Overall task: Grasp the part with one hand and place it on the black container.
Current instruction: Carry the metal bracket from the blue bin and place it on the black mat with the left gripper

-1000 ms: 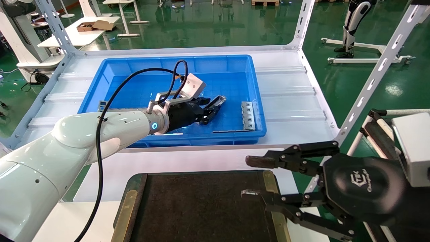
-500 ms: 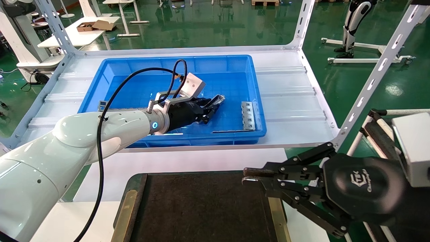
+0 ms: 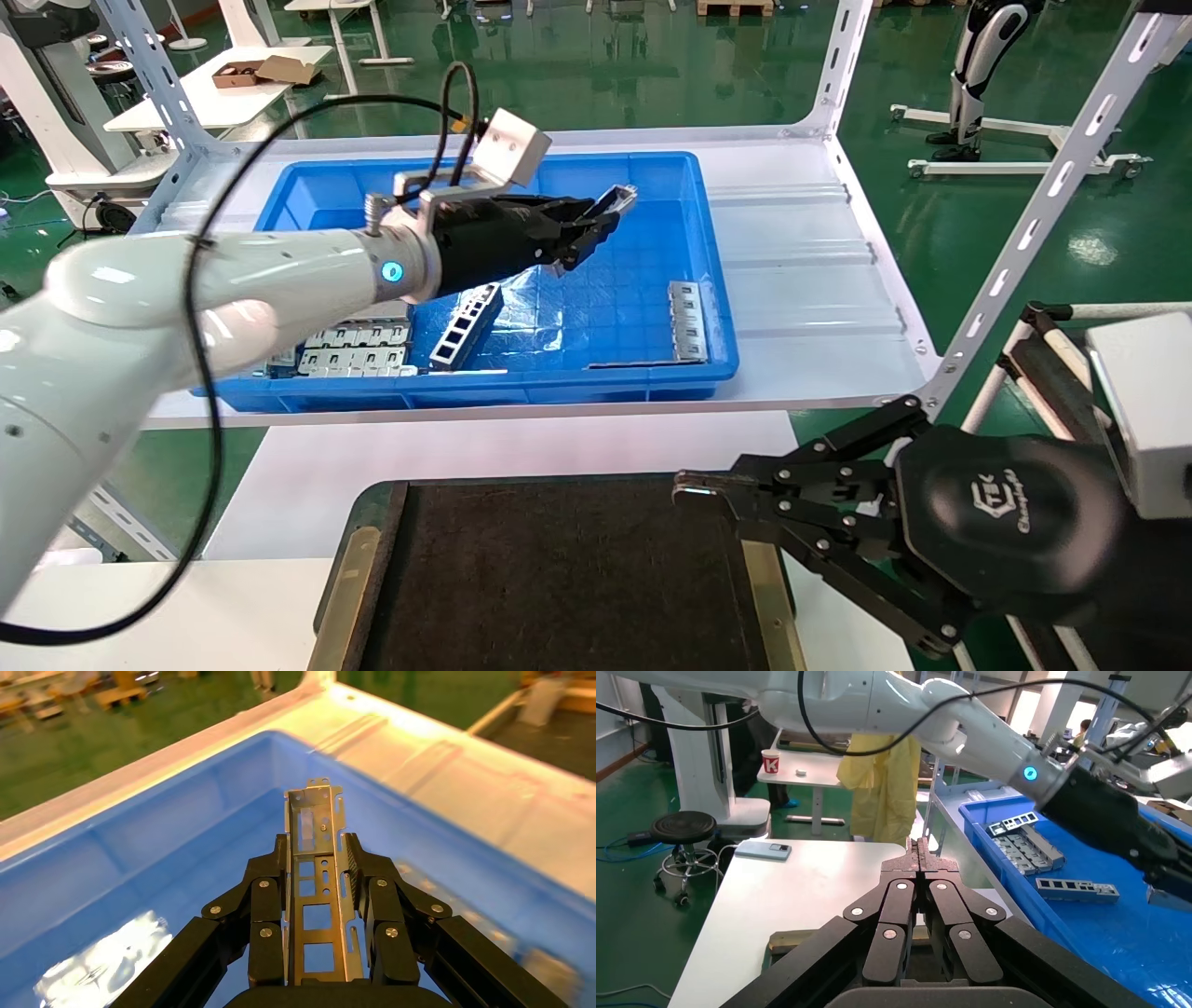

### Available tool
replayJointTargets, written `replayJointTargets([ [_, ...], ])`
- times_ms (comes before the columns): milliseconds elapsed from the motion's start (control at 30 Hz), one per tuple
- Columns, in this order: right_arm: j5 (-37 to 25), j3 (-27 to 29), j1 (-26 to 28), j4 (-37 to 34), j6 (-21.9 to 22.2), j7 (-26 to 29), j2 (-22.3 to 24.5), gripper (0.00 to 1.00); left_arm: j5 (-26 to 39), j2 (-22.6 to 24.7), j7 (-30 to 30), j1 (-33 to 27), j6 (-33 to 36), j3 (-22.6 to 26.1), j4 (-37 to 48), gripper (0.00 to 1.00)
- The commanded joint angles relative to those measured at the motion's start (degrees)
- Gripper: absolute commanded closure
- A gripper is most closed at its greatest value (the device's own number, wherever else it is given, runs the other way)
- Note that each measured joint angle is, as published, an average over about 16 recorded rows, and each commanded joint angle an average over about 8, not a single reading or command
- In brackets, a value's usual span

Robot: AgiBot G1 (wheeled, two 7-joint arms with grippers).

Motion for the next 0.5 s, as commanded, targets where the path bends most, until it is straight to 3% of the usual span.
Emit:
replayJointTargets([
  [33, 0.0, 0.0, 0.0, 0.0, 0.0, 0.0, 0.0, 1.0, -0.9, -1.0, 1.2, -0.5, 2.8, -0.6, -0.2, 1.0],
  [267, 0.0, 0.0, 0.0, 0.0, 0.0, 0.0, 0.0, 1.0, -3.9, -7.3, 2.1, 1.8, 10.7, -2.1, -8.1, 1.0],
  [500, 0.0, 0.0, 0.0, 0.0, 0.0, 0.0, 0.0, 1.0, -6.4, -14.8, -1.7, 5.8, 13.1, -2.7, -21.0, 1.0],
])
